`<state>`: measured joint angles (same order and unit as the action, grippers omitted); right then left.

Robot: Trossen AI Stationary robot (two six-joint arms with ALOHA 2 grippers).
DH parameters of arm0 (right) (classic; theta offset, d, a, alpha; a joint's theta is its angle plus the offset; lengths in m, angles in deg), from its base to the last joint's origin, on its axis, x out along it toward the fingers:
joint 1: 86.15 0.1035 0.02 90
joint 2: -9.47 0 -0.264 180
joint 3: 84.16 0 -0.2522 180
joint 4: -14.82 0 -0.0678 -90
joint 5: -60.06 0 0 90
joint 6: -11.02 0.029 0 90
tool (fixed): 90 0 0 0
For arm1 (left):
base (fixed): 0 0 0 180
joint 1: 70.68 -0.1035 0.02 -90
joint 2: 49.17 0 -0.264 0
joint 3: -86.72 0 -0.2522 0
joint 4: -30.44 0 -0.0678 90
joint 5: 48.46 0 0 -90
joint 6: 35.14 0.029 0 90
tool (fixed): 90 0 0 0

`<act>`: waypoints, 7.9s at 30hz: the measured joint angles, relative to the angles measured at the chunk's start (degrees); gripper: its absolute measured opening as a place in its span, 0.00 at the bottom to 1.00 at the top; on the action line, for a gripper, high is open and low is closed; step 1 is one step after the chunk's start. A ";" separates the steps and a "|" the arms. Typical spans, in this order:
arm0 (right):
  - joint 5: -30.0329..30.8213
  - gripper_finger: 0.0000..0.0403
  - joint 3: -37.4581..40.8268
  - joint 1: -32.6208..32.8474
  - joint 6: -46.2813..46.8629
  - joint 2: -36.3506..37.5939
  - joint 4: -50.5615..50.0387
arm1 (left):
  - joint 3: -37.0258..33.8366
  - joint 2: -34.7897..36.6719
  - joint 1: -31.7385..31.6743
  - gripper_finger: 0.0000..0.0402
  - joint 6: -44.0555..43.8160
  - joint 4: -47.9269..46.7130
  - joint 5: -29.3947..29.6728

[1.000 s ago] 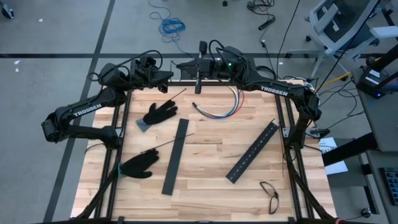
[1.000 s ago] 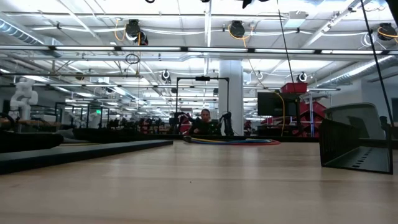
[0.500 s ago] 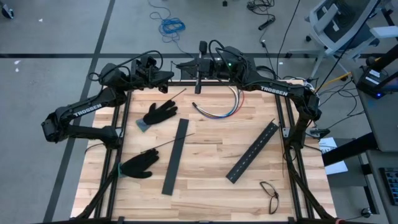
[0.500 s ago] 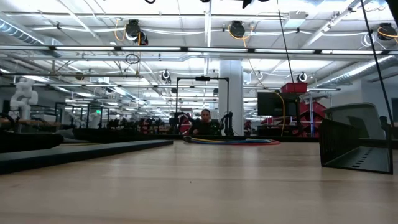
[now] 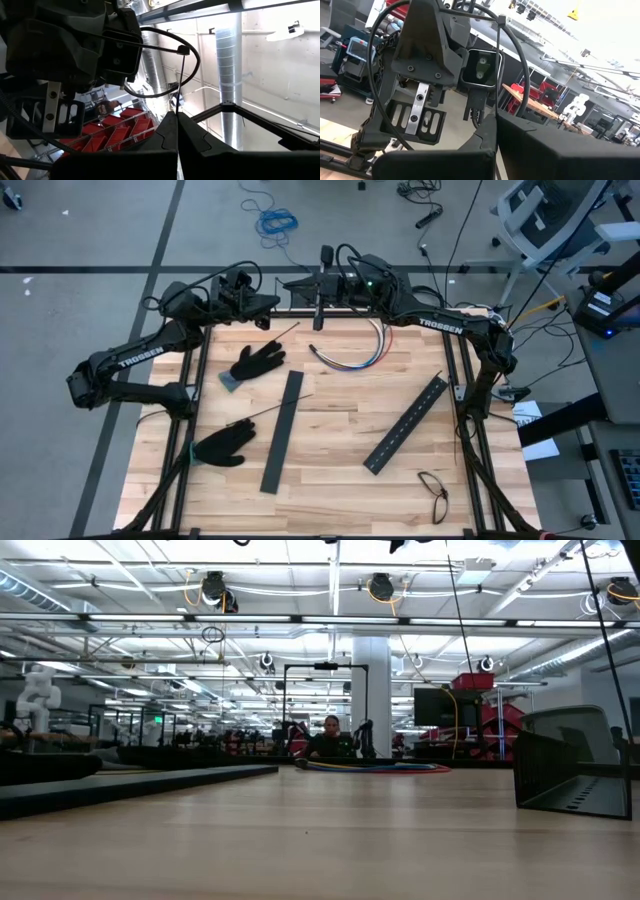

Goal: Ziptie cables

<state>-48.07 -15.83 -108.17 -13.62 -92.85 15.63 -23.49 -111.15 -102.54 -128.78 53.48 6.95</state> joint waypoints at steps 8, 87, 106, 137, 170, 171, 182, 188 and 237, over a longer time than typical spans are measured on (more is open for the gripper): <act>-0.03 0.00 0.00 0.00 0.13 0.00 -0.12 | 0.00 0.00 0.00 0.00 0.01 0.04 0.00; -1.36 0.00 0.00 0.37 0.39 -0.02 0.15 | 0.00 0.00 0.01 0.00 -0.44 0.24 -0.46; -1.71 0.00 0.00 0.39 -2.32 -0.02 -2.34 | 0.00 0.11 0.00 0.00 -0.55 0.24 -0.39; 0.02 0.00 0.00 1.46 -9.92 -0.02 -4.16 | 0.00 0.11 0.00 0.00 -2.75 0.04 -1.41; 7.82 0.00 1.57 -6.43 21.23 1.97 -30.29 | 0.00 -0.18 0.26 0.00 63.52 -35.68 -2.44; 7.91 0.00 2.20 -6.43 23.06 1.97 -30.27 | -0.04 -0.26 0.40 0.00 65.31 -36.42 -1.61; 7.26 0.00 16.53 -3.10 44.28 -1.50 -21.43 | -0.35 -0.33 4.77 0.00 82.61 -38.00 8.30; 8.88 0.00 22.26 -1.90 52.33 -2.60 -15.83 | -5.44 -1.59 8.51 0.00 88.10 -40.19 14.40; 19.69 0.46 47.56 12.94 108.39 -6.97 5.56 | -20.79 -6.27 20.37 0.00 83.53 -45.68 31.08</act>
<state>-28.38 31.73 -95.23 94.77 -99.82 21.19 -44.28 -117.42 -82.17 -45.25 7.80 38.03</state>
